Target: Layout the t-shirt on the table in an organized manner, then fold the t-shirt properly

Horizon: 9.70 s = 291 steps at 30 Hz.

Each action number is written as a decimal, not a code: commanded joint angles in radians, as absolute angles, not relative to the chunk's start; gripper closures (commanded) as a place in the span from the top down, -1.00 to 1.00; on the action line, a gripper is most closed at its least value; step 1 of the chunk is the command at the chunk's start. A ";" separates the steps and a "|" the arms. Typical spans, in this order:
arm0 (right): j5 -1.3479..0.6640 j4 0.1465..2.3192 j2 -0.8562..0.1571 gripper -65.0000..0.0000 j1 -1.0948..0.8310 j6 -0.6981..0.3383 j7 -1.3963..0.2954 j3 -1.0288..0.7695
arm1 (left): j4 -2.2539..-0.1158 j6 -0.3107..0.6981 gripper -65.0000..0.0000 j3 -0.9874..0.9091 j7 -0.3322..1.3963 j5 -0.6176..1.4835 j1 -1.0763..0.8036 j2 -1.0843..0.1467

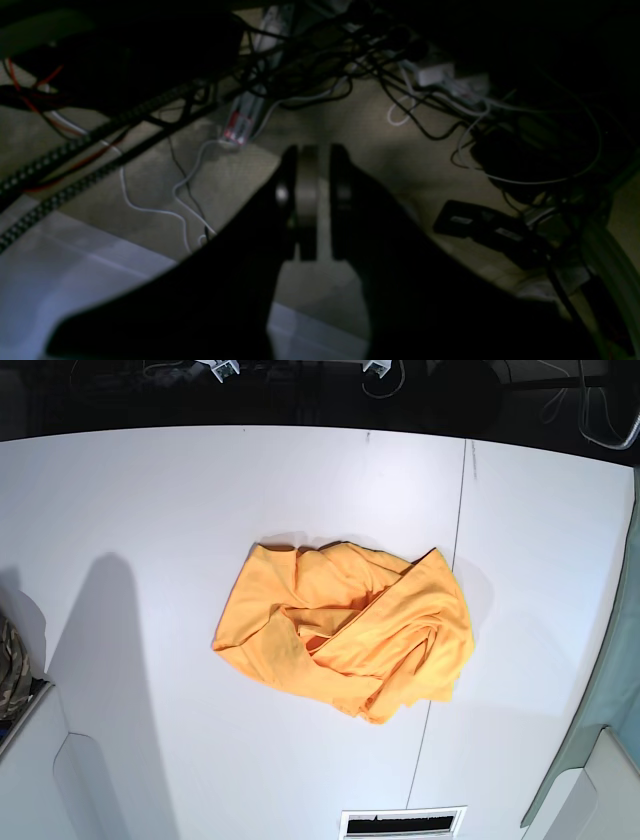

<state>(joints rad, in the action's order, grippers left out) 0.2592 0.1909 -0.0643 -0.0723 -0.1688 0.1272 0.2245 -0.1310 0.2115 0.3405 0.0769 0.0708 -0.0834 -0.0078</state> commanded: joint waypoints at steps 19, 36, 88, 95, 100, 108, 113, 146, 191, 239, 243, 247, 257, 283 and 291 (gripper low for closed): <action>0.258 0.197 -0.069 -0.89 -0.078 -0.180 0.136 0.222 | -0.133 0.311 -0.44 0.342 0.070 0.090 -0.087 -0.003; 0.258 0.209 -0.070 -0.89 -0.081 -0.180 0.136 0.222 | -0.149 0.311 -0.44 0.342 0.033 0.088 -0.117 -0.004; 0.012 1.631 -0.471 -0.90 -0.798 -0.004 0.104 0.173 | -1.856 0.352 -0.44 -0.175 -0.062 0.125 -1.014 -0.190; -0.035 1.710 -0.469 -0.90 -0.705 -0.027 0.101 0.162 | -1.897 0.352 -0.44 -0.210 -0.060 0.169 -0.976 -0.287; -0.129 1.710 -0.459 -0.90 -0.578 -0.053 0.052 0.162 | -1.897 0.352 -0.44 -0.210 -0.047 0.170 -0.913 -0.350; -0.210 1.709 -0.385 -0.89 -0.347 -0.163 -0.069 0.162 | -1.897 0.352 -0.44 -0.210 0.028 0.244 -0.775 -0.413; -0.186 1.705 -0.288 -0.80 -0.226 -0.214 -0.076 0.162 | -1.894 0.352 -0.15 -0.204 0.054 0.262 -0.688 -0.413; -0.047 0.933 0.031 -0.26 0.287 -0.319 0.007 0.167 | -1.233 0.355 -0.07 0.039 0.070 0.319 -0.092 -0.315; -0.169 1.314 -0.376 -1.00 0.226 -0.292 -0.118 -0.265 | -1.986 0.674 -1.00 0.039 0.293 0.474 -0.413 -0.634; -0.224 1.390 -0.311 -1.00 0.134 -0.382 -0.140 -0.243 | -1.982 0.441 -1.00 -0.338 0.346 0.377 -0.365 -0.714; -0.230 1.390 -0.382 -1.00 0.207 -0.435 -0.153 -0.249 | -1.982 0.441 -1.00 -0.404 0.349 0.377 -0.366 -0.771; -0.294 1.389 -0.404 -1.00 0.297 -0.438 -0.210 -0.249 | -1.982 0.393 -1.00 -0.436 0.349 0.377 -0.365 -0.821; -0.287 1.192 -0.381 -1.00 0.606 -0.437 -0.221 -0.160 | -1.863 0.345 -1.00 -0.436 0.312 0.361 -0.351 -0.912; -0.400 1.024 -0.194 -0.05 0.299 -0.484 -0.248 -0.344 | -1.514 0.698 -0.31 -0.406 0.723 0.958 -0.391 -0.667; -0.403 1.023 -0.190 -0.04 0.187 -0.466 -0.241 -0.359 | -1.512 0.640 -0.12 -0.406 0.695 0.888 -0.452 -0.537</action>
<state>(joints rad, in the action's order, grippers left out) -0.3885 1.0042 -0.1799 0.1696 -0.4591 -0.2661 -0.3561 -1.4994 0.6392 -0.3958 0.7109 0.8692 -0.4522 -0.5194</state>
